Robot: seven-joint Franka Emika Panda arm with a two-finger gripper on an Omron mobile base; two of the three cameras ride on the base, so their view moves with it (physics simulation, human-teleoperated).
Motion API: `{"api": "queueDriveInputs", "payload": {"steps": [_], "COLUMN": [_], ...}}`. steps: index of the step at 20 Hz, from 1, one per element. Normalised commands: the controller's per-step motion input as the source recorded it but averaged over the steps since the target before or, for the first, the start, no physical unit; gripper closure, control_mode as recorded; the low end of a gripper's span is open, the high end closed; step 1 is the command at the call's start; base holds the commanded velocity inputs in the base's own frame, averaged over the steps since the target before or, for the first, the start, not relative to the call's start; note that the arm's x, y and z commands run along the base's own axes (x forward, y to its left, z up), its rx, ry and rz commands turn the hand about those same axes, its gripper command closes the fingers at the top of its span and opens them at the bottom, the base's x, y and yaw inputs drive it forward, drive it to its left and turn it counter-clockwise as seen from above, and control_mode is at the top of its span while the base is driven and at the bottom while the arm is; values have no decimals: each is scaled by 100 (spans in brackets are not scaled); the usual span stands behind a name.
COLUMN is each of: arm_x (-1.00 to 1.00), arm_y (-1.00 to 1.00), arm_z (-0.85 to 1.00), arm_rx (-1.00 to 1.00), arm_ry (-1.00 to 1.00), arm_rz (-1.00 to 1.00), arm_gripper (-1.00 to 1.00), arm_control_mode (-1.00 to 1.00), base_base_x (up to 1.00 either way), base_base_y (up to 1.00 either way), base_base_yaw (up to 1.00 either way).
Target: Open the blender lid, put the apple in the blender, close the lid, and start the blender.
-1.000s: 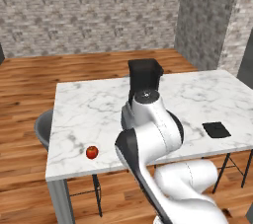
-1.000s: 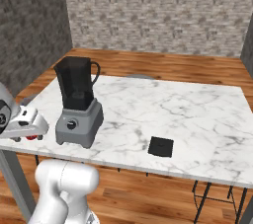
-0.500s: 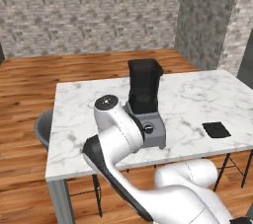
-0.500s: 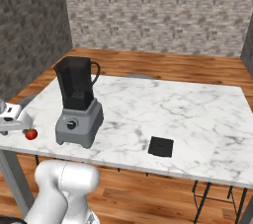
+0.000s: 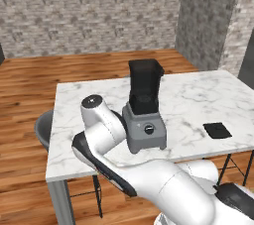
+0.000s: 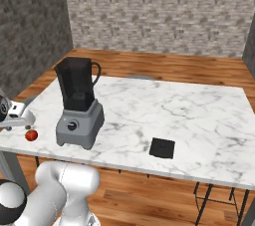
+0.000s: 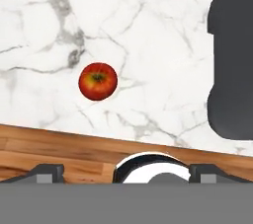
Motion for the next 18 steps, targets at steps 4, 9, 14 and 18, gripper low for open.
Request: {"api": "queueDriveInputs", "payload": {"steps": [4, 9, 14, 18], "arm_x": [58, 50, 20, 5], "arm_y": [13, 35, 50, 10], "arm_z": [-41, -38, -24, -14], "arm_rx": [2, 1, 0, 3], "arm_ry": [0, 0, 0, 0], "arm_rz": [1, 0, 0, 0], "arm_gripper": [-100, -100, -100, -100], "arm_control_mode": [-100, -100, -100, -100], "base_base_x": [0, 0, 0, 0], "base_base_y": [0, 0, 0, 0], "base_base_yaw": [0, 0, 0, 0]}}
